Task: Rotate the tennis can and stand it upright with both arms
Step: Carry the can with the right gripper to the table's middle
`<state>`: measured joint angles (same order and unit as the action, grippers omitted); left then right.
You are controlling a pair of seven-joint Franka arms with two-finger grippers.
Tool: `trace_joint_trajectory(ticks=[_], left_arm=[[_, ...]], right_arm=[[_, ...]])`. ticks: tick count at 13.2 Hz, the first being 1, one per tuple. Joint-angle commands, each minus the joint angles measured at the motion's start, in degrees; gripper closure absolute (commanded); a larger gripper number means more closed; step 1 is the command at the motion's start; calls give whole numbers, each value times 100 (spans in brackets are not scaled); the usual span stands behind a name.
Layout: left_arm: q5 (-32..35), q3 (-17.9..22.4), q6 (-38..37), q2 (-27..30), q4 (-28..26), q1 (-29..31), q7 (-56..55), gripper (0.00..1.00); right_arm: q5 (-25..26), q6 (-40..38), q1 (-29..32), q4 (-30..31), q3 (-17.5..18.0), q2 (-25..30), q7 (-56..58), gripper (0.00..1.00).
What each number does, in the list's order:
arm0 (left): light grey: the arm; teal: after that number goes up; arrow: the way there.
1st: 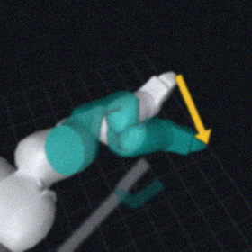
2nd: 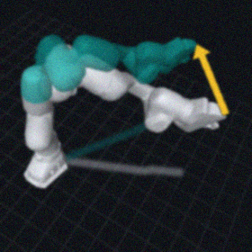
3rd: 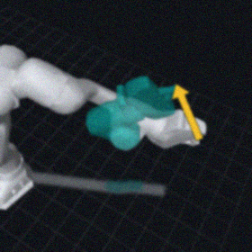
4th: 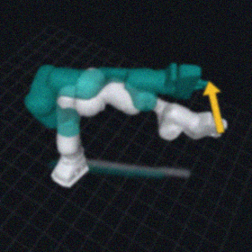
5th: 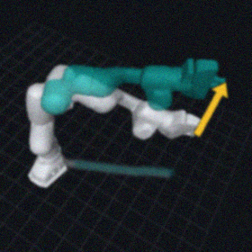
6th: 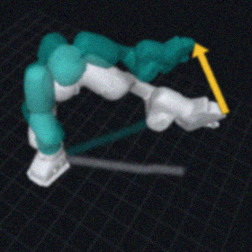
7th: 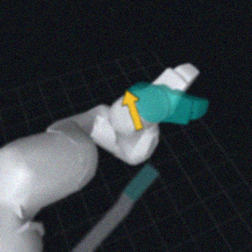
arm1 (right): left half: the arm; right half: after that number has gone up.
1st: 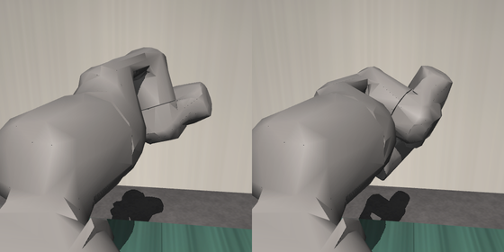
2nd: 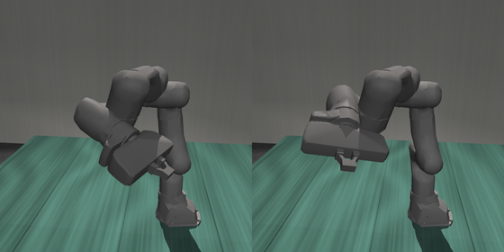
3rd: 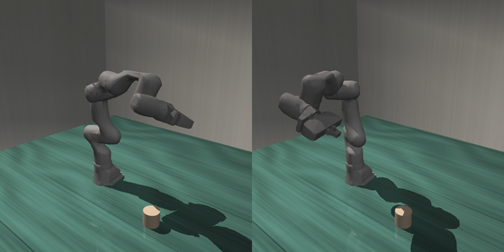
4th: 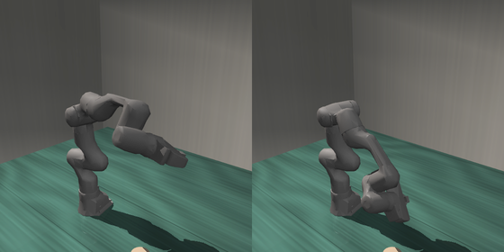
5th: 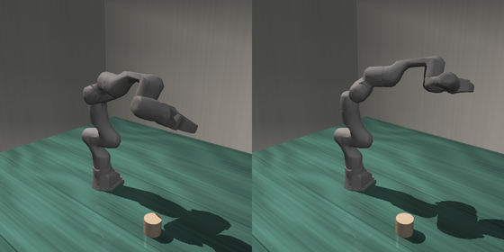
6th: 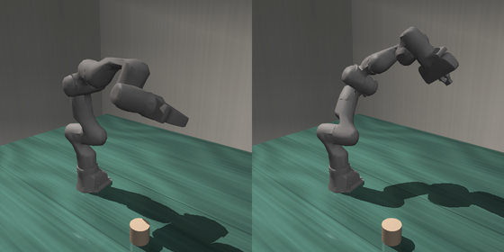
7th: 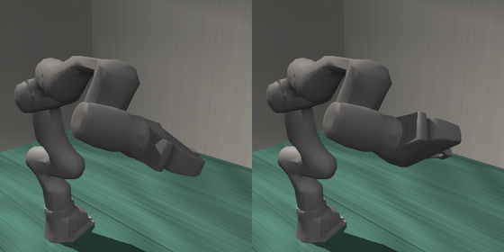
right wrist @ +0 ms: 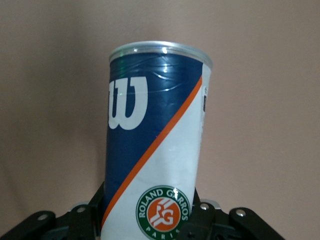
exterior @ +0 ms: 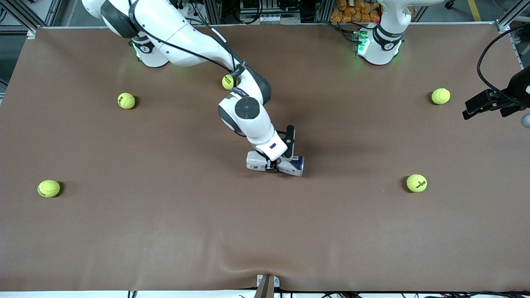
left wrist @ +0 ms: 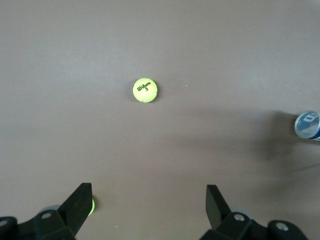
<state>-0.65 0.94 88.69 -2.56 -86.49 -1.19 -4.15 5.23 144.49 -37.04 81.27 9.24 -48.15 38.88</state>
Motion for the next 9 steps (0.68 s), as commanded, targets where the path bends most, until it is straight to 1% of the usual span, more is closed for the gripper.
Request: trace_joint_trajectory(ticks=[1,2,3,6,7,9], left_arm=[[-285,2,-36,-87,53,57,12,0],[-330,2,-36,-113,44,57,-6,0],[-331,2,-36,-122,53,57,-6,0],[-339,2,-45,-122,53,57,2,0],[-357,2,-45,-122,44,57,11,0],[-549,2,-36,-183,53,57,11,0]], right_arm=[[267,123,-145,21,-71,-142,76,36],[268,124,-146,21,-97,-142,76,13],[259,115,-93,3,-97,-116,68,0],[224,27,-84,-23,-80,7,50,0],[198,-25,-93,-23,-62,129,50,0],[163,-341,-102,-41,-10,340,24,0]])
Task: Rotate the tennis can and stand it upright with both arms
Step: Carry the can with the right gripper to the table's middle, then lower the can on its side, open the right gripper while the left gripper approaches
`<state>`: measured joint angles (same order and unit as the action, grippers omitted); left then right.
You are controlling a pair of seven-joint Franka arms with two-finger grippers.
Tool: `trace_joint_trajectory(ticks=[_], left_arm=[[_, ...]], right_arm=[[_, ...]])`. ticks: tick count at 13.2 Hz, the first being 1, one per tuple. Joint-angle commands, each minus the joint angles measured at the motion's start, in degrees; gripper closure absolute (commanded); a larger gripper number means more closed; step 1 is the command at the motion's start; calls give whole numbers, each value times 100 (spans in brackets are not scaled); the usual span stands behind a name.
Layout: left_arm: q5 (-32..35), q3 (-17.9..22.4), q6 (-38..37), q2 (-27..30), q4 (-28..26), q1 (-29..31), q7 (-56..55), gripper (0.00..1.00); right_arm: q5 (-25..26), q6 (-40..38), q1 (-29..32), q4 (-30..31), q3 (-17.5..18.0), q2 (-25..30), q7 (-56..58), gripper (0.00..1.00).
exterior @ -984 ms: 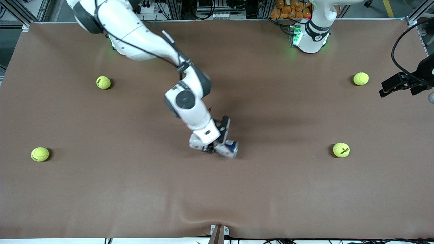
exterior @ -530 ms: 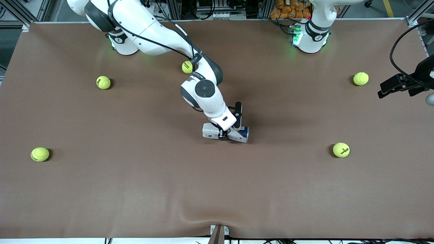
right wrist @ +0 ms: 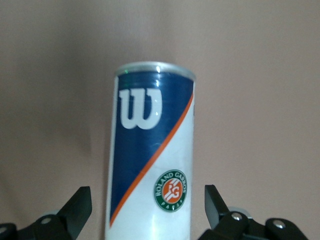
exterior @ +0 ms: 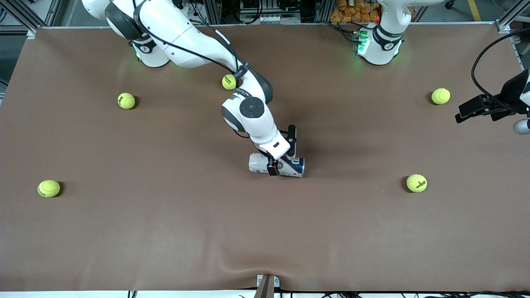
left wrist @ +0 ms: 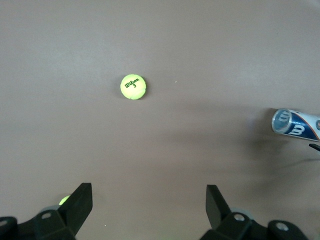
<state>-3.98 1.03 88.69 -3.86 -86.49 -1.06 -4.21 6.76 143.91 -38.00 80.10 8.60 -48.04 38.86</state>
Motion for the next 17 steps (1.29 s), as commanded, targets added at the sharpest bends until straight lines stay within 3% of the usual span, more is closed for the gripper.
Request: trace_joint_trajectory(ticks=[1,5,11,17], left_arm=[[-391,2,-45,-80,53,62,17,0],[-2023,2,-71,-474,53,710,140,0],[-3800,2,-325,-1519,44,1073,666,0],[-4119,-129,-379,-2232,9,932,1388,0]], right_arm=[[-60,-380,-6,85,63,434,25,0],[-894,-1205,3,85,46,1040,25,0],[-966,-2419,950,76,2,1709,-176,0],[-851,-2902,2260,76,-25,2087,-1555,0]])
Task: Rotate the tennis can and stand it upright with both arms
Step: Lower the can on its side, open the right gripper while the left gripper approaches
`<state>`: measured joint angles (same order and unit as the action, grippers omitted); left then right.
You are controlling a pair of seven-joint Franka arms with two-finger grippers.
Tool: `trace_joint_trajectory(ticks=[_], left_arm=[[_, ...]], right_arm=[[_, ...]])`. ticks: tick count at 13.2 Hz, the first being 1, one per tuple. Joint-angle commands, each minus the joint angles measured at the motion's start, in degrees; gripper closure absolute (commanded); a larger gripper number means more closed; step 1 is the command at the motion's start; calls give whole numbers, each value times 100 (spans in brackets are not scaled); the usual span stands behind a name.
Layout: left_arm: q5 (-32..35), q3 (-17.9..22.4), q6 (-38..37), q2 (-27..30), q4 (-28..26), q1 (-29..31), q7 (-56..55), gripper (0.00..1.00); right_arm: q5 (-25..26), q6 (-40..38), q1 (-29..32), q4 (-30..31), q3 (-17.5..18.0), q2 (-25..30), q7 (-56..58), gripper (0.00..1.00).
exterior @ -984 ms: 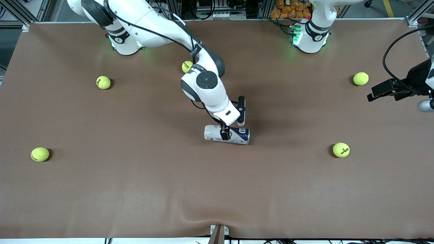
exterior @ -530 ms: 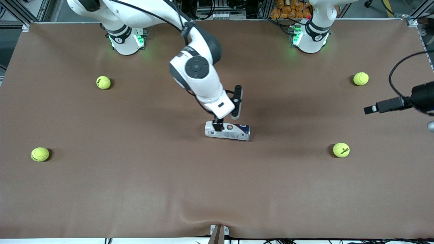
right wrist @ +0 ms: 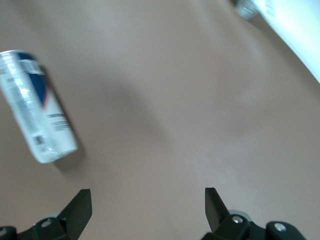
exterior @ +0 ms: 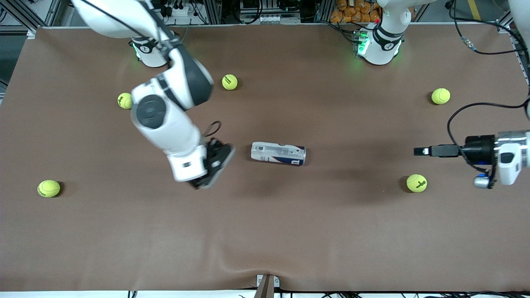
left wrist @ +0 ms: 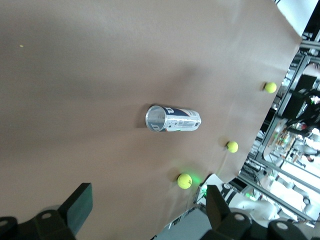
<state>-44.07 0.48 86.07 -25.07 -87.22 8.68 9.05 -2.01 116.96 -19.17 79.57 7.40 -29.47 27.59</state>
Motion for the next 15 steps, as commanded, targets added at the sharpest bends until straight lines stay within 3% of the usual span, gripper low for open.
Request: trace_joint_trajectory(ticks=[1,7,10,15], left_arm=[[-206,-135,-108,-208,83,-51,53,0],[-338,-628,-47,-814,48,-68,412,0],[-576,-690,137,-1244,-119,-68,1271,0],[-1190,-699,436,-1474,-137,-384,1775,0]], right_arm=[[25,-348,570,138,86,345,-543,0],[280,-1850,1642,208,-502,1214,-649,0],[192,-2360,1697,217,-1257,1697,-762,0],[131,-2968,1995,330,-1347,2357,-1607,0]])
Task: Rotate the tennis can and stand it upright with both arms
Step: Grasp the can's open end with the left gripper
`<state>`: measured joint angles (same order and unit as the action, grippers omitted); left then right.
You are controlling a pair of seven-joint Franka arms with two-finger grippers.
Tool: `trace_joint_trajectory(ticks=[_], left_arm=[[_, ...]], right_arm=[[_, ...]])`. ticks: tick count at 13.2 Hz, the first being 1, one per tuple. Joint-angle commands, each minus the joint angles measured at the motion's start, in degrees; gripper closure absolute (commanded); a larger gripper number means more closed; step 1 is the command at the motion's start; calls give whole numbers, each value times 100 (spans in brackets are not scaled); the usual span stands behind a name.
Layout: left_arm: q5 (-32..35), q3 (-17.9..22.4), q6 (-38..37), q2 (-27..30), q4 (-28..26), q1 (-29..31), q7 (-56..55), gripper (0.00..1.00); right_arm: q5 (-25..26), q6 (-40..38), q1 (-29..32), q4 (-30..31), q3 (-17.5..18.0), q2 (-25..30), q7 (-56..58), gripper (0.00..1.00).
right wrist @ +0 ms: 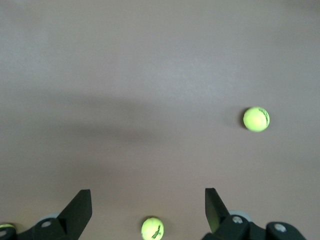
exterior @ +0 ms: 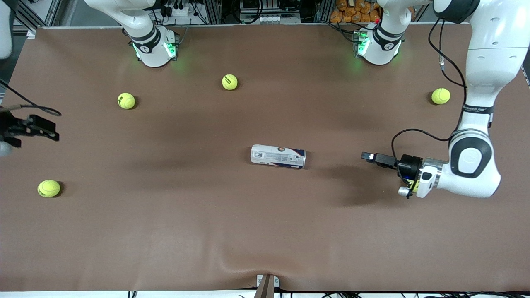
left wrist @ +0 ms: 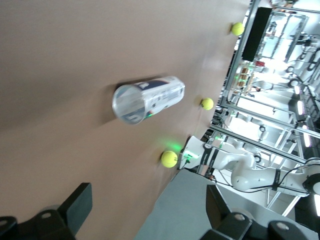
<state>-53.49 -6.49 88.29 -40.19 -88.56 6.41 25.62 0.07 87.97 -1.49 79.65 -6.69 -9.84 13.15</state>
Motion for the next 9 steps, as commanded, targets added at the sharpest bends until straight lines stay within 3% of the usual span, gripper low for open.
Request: trace_joint_trajectory(ticks=[1,9], left_arm=[[-406,-1,285,-50,5,-236,267,0],[-1302,-1,769,-376,-715,-473,1323,0]], right_arm=[[-95,-70,324,488,63,613,-163,0],[-297,-491,553,595,98,923,-972,0]])
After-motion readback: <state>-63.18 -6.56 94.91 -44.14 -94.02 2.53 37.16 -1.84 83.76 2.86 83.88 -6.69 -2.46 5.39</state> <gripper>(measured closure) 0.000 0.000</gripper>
